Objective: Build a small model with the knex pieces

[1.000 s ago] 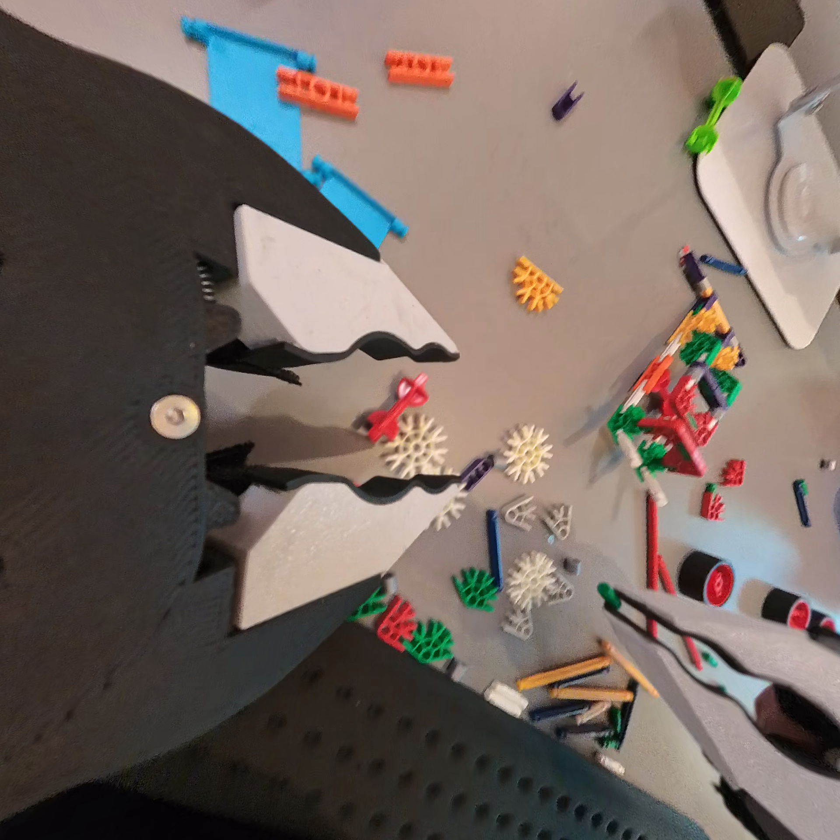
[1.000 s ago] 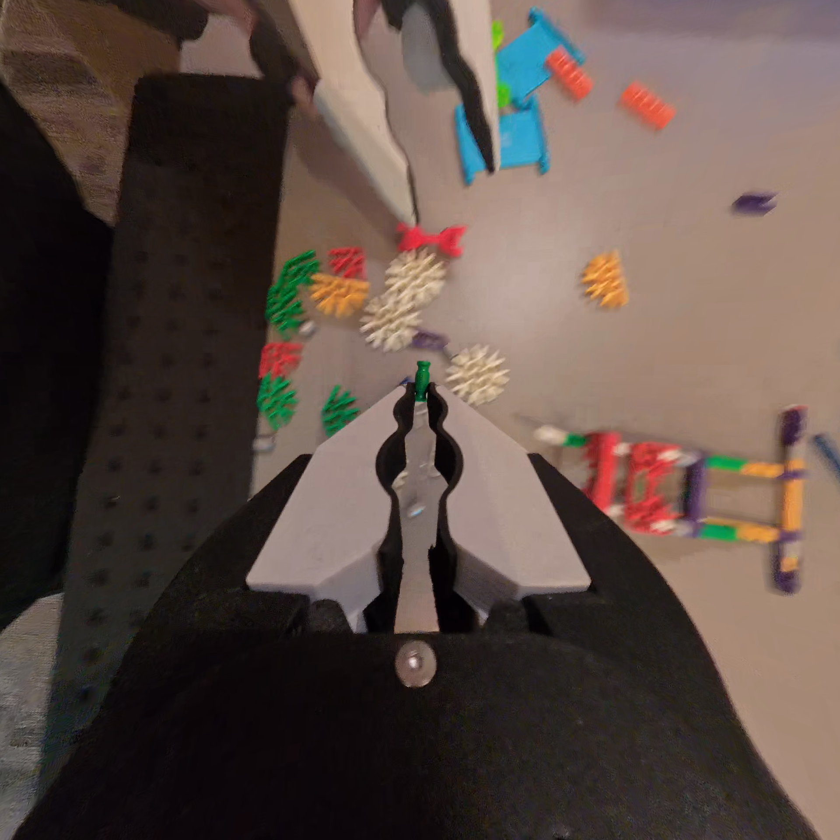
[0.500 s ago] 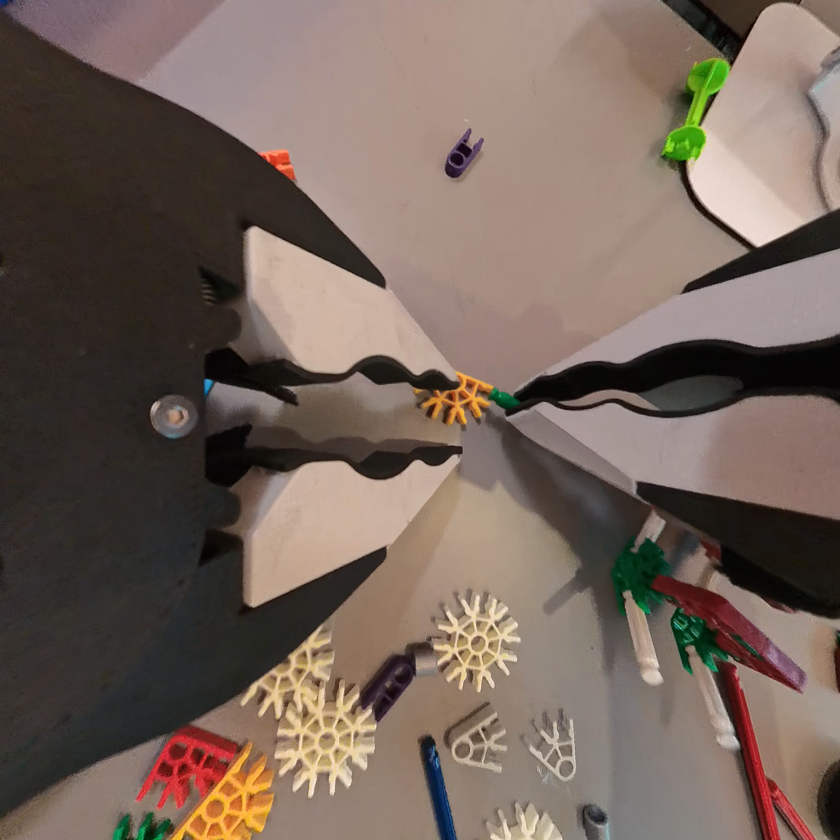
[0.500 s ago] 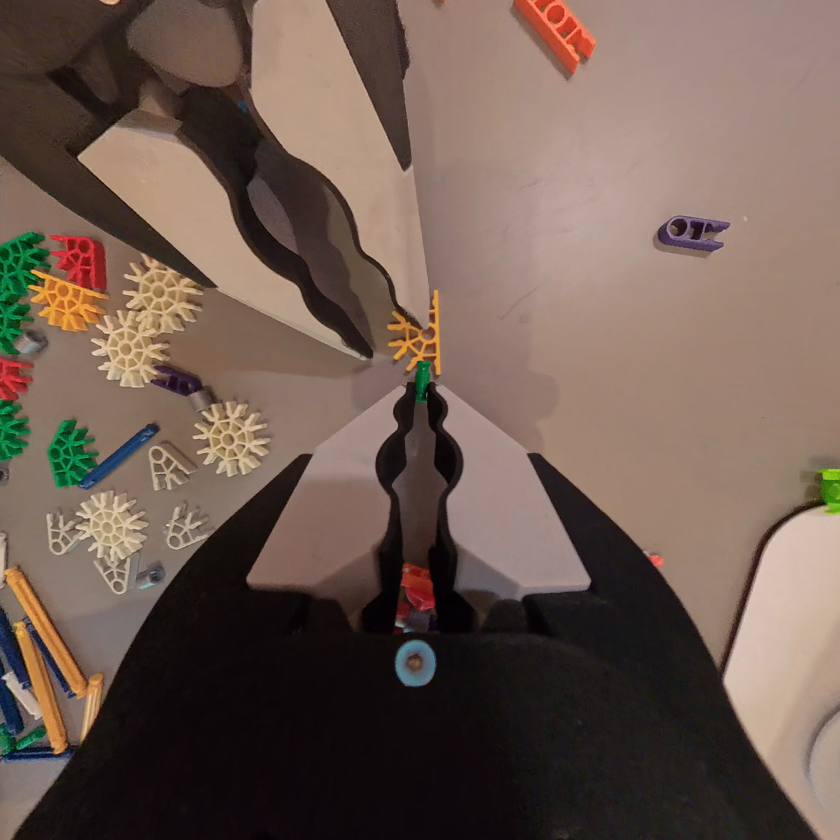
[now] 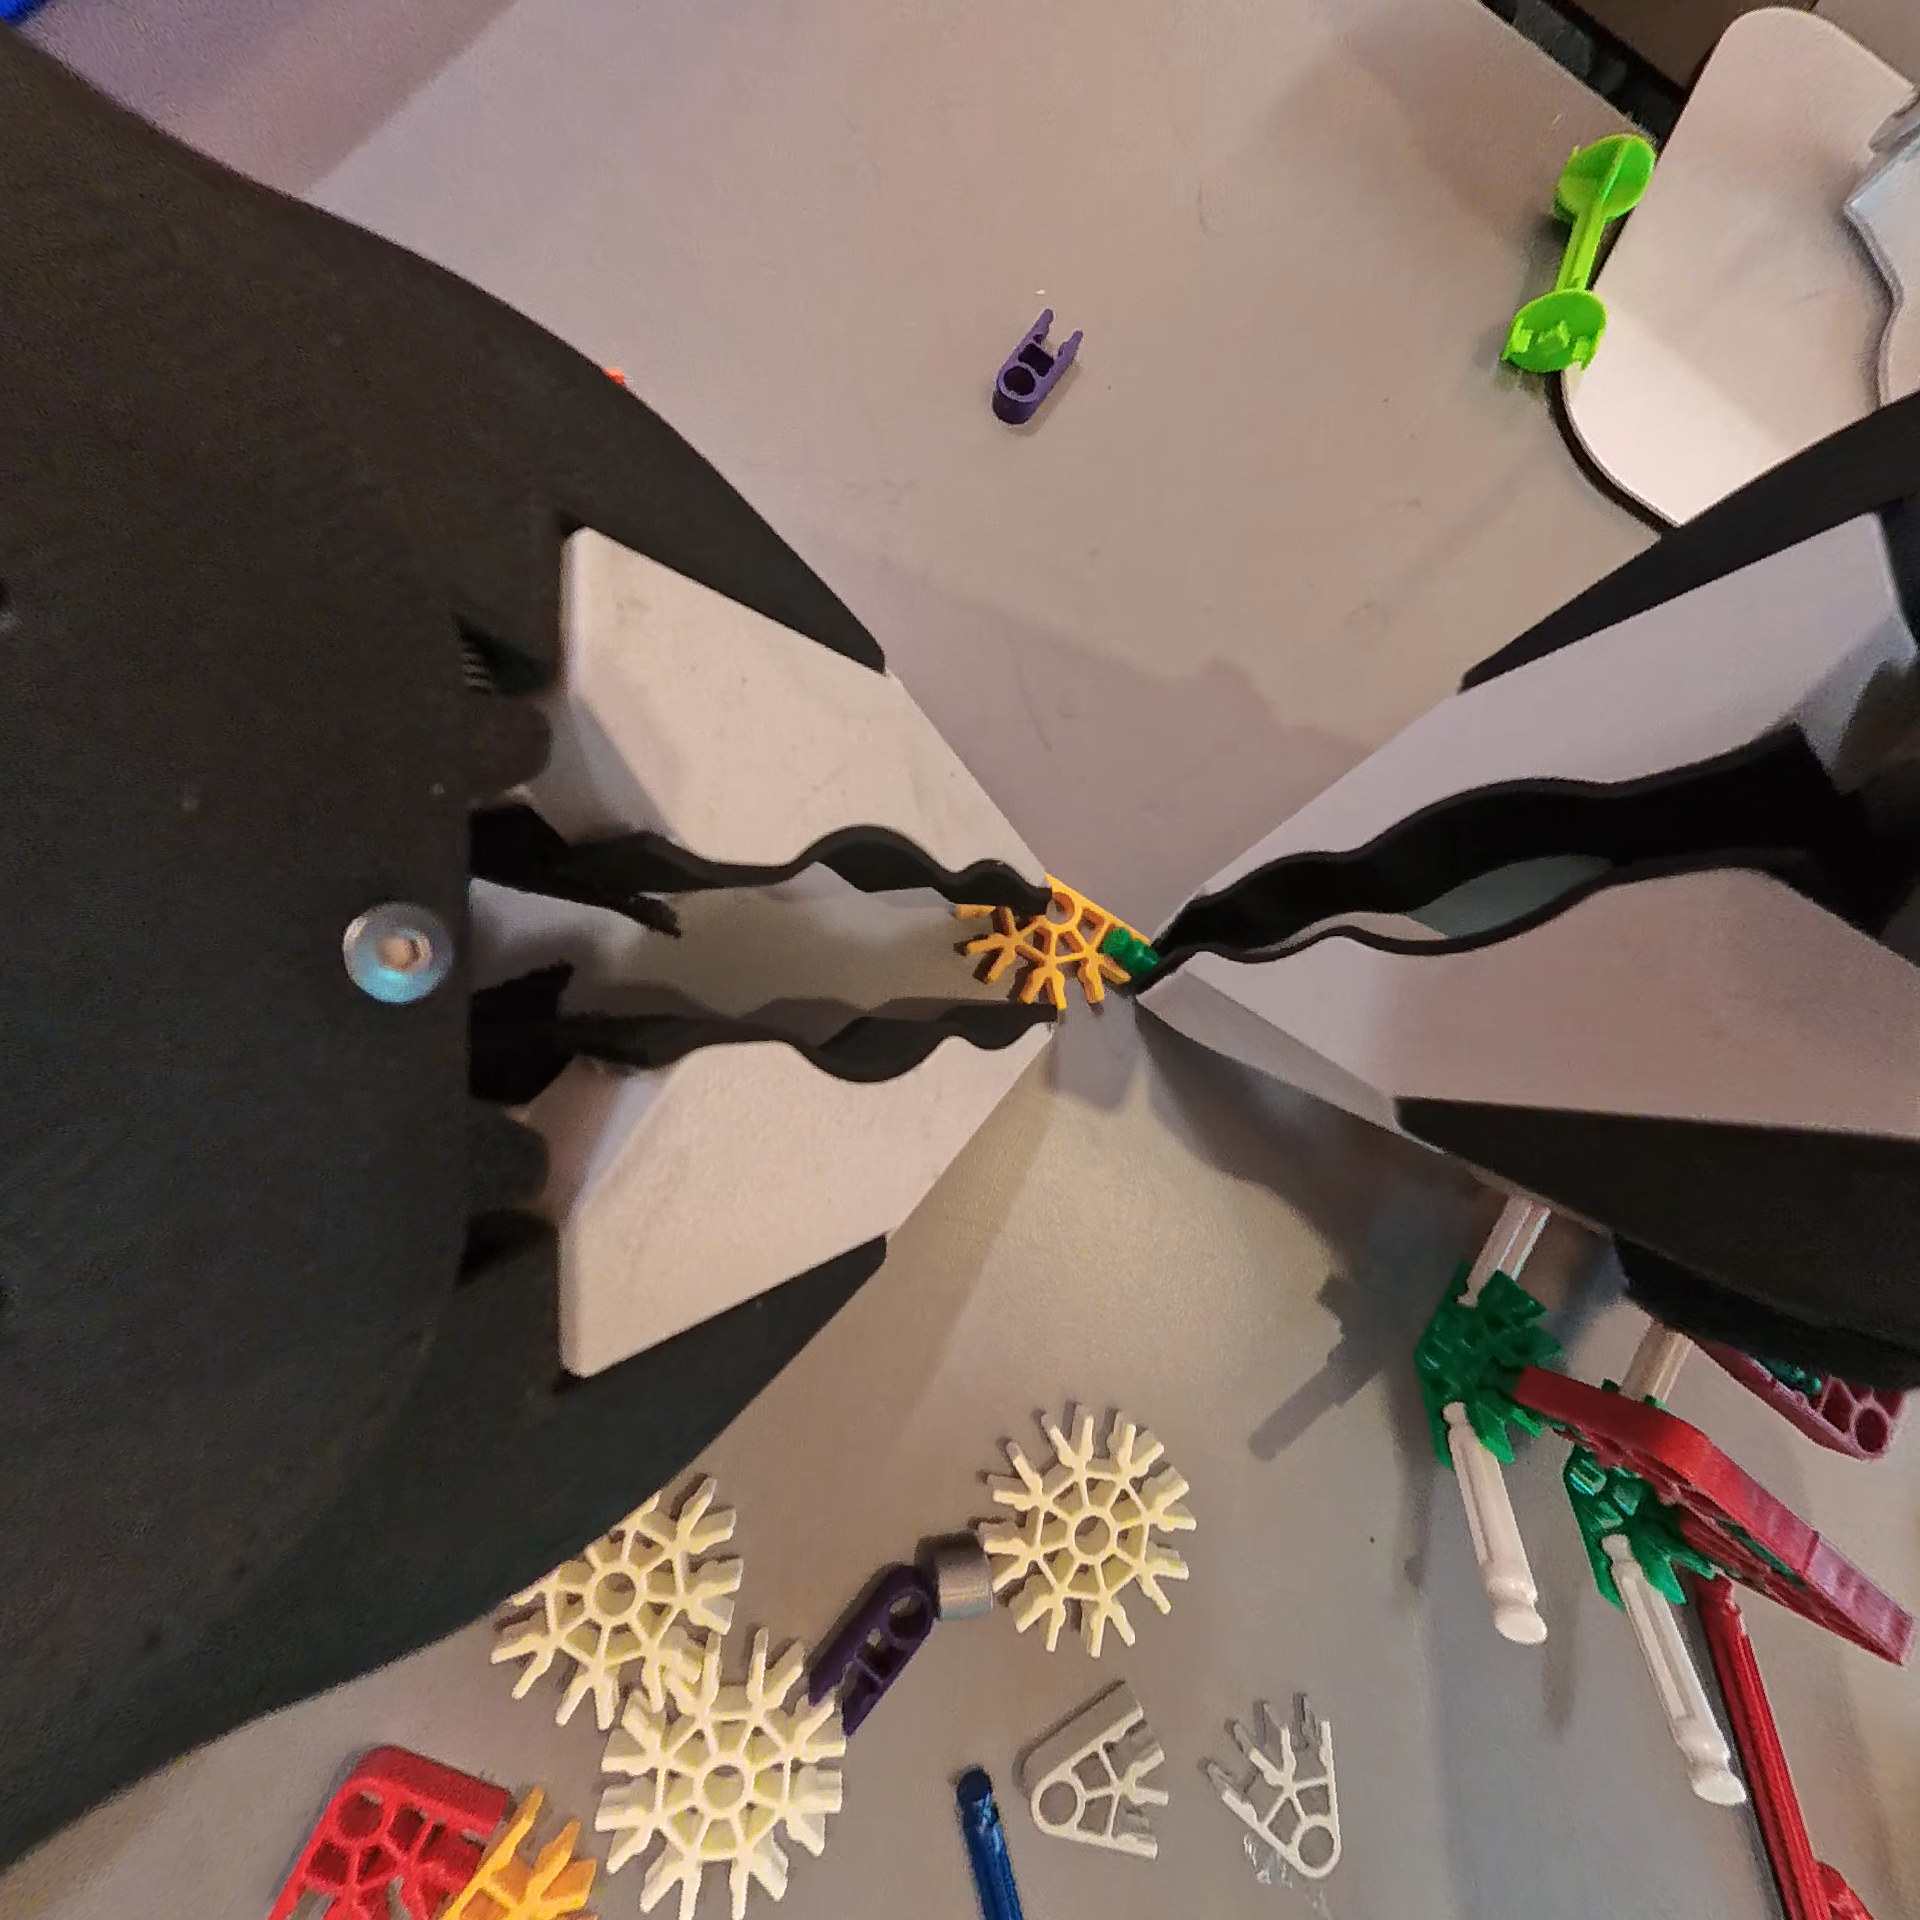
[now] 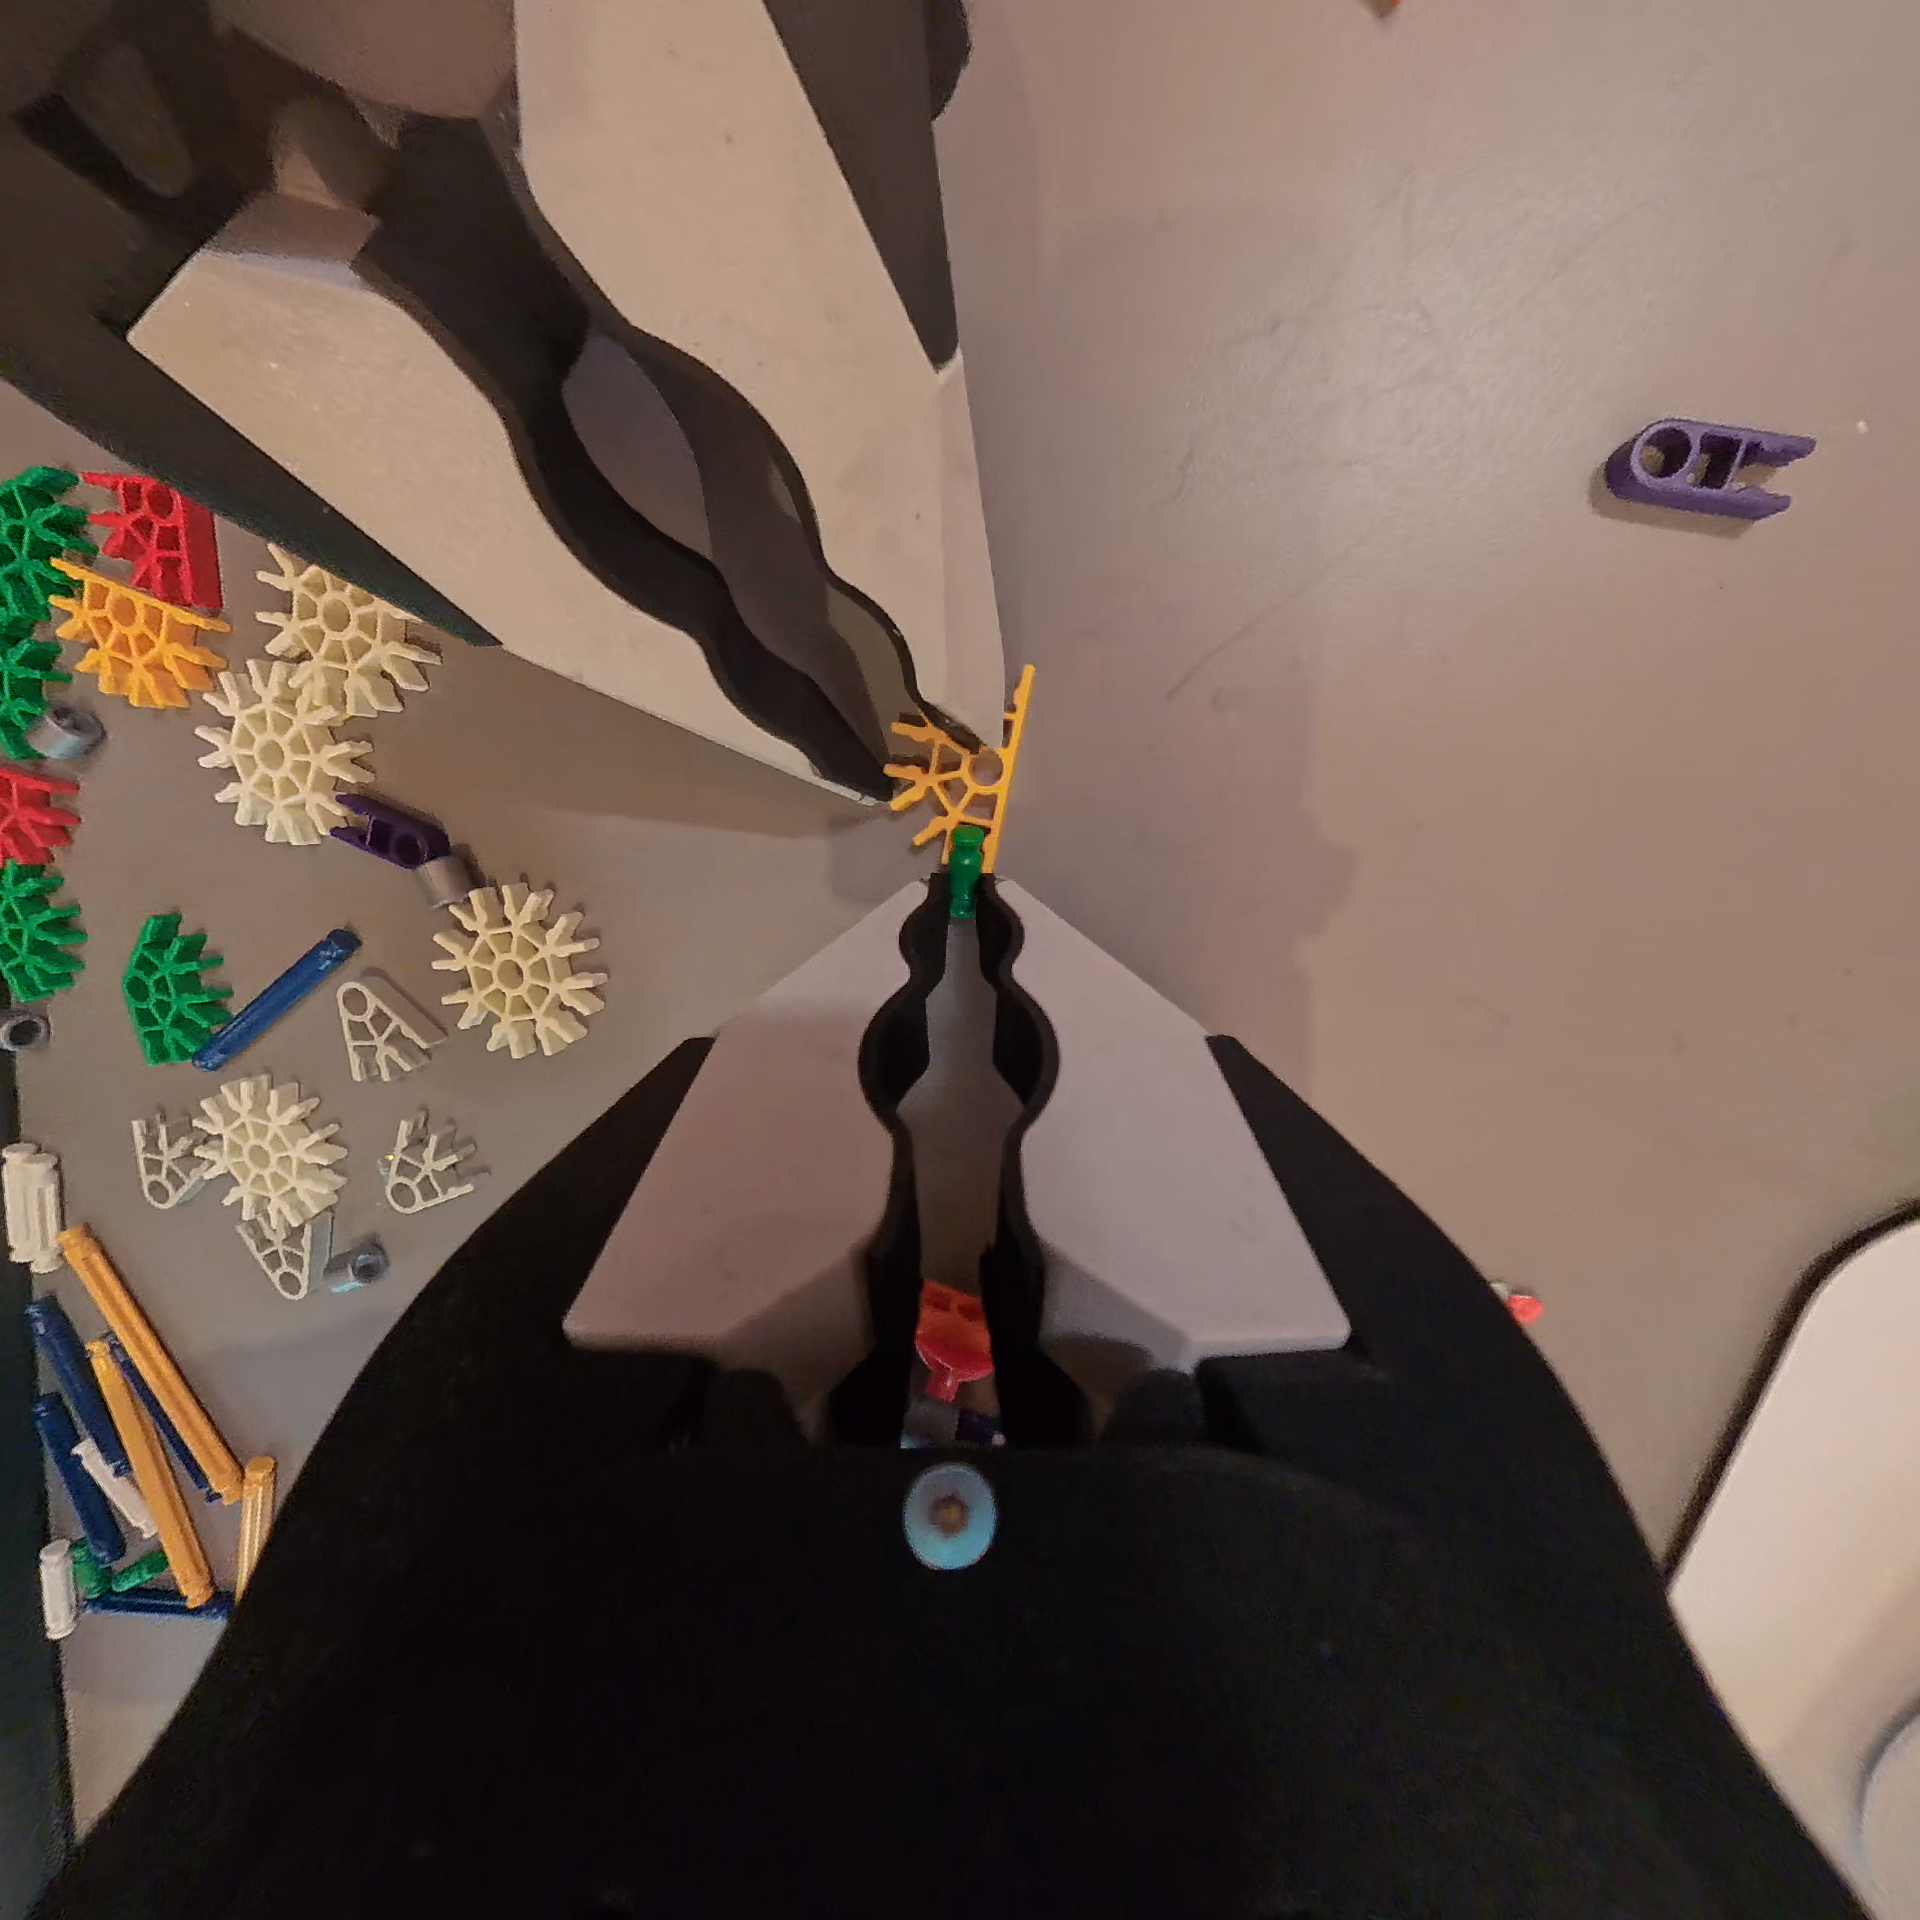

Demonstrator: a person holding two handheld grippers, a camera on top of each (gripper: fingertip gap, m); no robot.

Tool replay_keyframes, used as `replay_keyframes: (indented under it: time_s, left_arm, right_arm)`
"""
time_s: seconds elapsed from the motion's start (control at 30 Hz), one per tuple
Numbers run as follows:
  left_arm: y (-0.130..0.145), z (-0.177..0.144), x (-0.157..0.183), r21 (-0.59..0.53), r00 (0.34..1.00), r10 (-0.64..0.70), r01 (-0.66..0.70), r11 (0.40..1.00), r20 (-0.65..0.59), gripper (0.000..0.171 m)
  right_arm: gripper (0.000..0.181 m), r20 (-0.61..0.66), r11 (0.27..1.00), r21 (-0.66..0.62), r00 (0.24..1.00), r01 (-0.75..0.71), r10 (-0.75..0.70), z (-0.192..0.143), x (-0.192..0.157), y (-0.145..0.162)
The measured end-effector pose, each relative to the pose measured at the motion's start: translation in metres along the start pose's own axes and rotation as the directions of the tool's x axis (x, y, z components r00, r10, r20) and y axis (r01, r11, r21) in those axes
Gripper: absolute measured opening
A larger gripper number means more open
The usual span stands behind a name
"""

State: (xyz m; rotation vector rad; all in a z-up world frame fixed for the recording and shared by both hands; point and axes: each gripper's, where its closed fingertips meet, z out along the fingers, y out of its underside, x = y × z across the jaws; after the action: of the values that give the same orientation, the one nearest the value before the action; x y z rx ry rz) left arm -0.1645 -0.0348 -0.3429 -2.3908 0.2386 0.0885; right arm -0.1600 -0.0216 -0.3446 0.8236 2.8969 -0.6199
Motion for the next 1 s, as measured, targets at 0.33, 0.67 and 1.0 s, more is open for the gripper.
replay_keyframes:
  time_s: [0.33,0.67,1.0]
  left_arm:
    - [0.0008,-0.0003,0.0008,0.002,1.000,0.012,-0.012,1.000,-0.004,0.016]
    - [0.0013,-0.0008,0.0017,0.004,1.000,0.022,-0.022,1.000,-0.009,0.017]
    - [0.0009,-0.0003,0.0011,0.007,0.999,0.033,-0.033,0.999,-0.011,0.017]
  right_arm:
    - [0.009,-0.007,0.999,-0.002,0.999,-0.053,0.053,-0.0012,-0.0009,0.0036]
    - [0.002,-0.045,0.997,0.035,0.997,-0.063,0.064,-0.0030,0.0015,0.0004]
    - [0.000,-0.032,0.998,0.032,0.998,-0.045,0.046,-0.0044,0.0021,-0.0040]
